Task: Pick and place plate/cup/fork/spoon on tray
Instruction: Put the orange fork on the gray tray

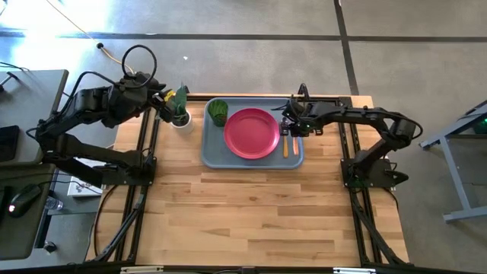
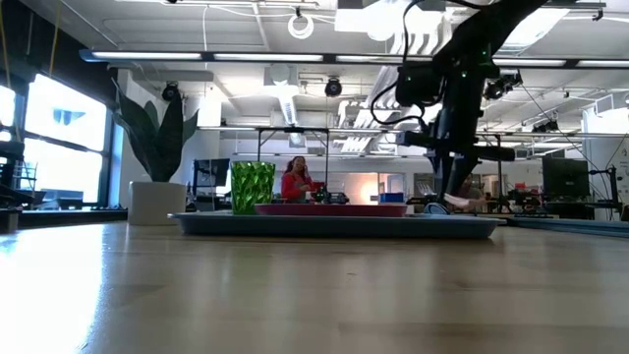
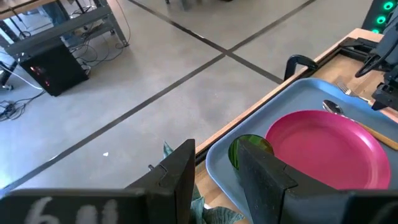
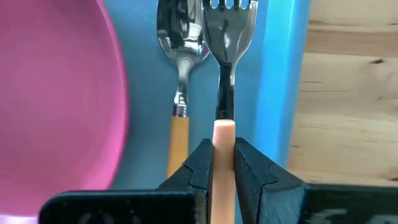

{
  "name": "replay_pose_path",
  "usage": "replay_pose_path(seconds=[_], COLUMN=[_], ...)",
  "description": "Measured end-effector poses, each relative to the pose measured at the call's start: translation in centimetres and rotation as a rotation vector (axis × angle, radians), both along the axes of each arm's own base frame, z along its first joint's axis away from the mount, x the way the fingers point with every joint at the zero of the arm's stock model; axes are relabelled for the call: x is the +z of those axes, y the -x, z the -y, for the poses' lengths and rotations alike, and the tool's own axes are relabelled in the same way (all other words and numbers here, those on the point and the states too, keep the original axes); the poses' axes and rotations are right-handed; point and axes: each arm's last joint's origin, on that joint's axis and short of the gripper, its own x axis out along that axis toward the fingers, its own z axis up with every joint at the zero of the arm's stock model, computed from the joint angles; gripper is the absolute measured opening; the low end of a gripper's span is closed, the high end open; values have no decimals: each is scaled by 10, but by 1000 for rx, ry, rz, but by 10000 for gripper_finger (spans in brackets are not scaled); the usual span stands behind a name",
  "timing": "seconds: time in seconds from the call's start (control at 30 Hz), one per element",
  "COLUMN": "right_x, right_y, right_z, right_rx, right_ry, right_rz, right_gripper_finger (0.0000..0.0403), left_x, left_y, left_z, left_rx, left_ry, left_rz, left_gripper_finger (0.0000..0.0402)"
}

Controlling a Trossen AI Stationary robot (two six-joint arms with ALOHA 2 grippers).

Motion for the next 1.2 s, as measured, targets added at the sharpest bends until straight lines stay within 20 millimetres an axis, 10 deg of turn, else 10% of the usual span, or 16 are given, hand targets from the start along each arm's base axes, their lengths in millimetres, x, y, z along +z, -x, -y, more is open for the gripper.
replay_pose_path(seconds=[1.2], right_x=[-41], right_y=[-3], right_z=[18], right_rx=[-51], right_ry=[-61], right_rz=[-27], right_gripper_finger=[24], left_x=[0], left_y=[1], left_z=[-2], left_rx=[-3], left_ry=[-16], left_rz=[-28], left_gripper_finger=[110])
